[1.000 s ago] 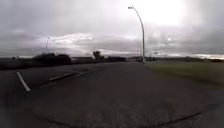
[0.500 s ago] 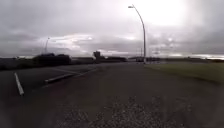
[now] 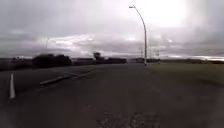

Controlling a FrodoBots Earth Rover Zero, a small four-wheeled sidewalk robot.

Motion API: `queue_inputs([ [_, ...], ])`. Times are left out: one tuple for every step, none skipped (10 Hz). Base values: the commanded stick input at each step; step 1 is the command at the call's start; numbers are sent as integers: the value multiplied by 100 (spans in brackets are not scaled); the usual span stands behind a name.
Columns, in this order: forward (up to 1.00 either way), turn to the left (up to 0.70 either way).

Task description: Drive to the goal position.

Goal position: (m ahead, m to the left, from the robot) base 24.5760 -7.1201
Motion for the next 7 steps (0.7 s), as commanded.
queue_inputs([
  [100, 0],
  [100, -40],
  [100, -21],
  [100, -2],
  [100, 0],
  [100, 0],
  [100, 0],
])
